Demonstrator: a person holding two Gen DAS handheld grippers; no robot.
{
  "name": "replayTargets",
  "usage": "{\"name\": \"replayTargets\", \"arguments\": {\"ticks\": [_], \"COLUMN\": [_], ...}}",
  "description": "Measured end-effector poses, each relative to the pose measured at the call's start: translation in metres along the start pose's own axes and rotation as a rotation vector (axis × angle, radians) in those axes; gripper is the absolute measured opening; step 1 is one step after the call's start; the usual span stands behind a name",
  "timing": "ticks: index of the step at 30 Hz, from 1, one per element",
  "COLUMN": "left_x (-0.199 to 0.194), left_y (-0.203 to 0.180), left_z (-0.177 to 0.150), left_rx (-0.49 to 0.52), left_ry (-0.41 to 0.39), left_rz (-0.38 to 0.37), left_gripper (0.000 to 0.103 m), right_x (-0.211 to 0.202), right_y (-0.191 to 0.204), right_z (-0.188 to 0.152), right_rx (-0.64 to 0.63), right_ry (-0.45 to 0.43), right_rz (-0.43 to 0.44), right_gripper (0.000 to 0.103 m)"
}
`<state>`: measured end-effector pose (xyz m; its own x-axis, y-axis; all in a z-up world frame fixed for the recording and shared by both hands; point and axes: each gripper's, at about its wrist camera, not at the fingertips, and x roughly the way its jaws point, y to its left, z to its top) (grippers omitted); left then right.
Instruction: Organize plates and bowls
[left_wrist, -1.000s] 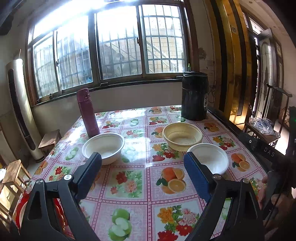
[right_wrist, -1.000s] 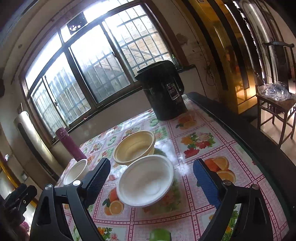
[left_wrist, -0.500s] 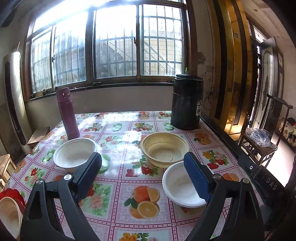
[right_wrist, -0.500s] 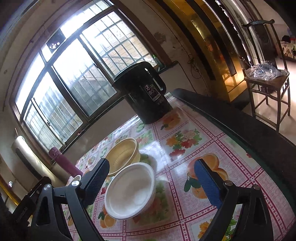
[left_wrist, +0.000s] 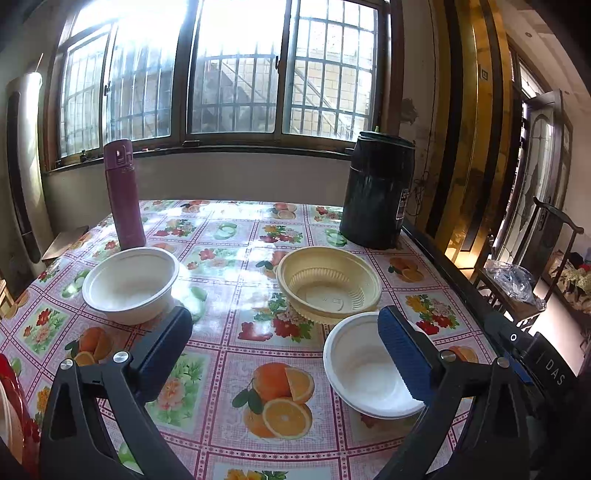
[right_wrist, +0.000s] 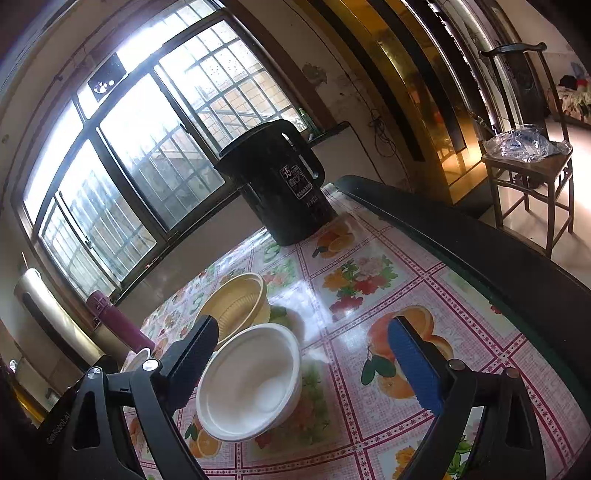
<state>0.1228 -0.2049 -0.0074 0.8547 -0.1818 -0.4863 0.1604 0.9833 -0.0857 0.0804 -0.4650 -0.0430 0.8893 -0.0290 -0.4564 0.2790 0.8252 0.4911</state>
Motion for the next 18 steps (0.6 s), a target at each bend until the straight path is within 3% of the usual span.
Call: {"name": "replayTargets", "arguments": {"ticks": [18], "left_x": [0.015], "left_y": [0.004], "left_z": [-0.014], "left_rx": [-0.018], "left_ry": [0.102], "left_rz": [-0.05], "left_gripper": [0.101], "right_x": [0.007], "right_y": [0.001], "right_z": [-0.003], "right_rx": [-0.021], "right_ry": [0.026], "right_rz": [-0.02], "right_gripper": [0.095]}}
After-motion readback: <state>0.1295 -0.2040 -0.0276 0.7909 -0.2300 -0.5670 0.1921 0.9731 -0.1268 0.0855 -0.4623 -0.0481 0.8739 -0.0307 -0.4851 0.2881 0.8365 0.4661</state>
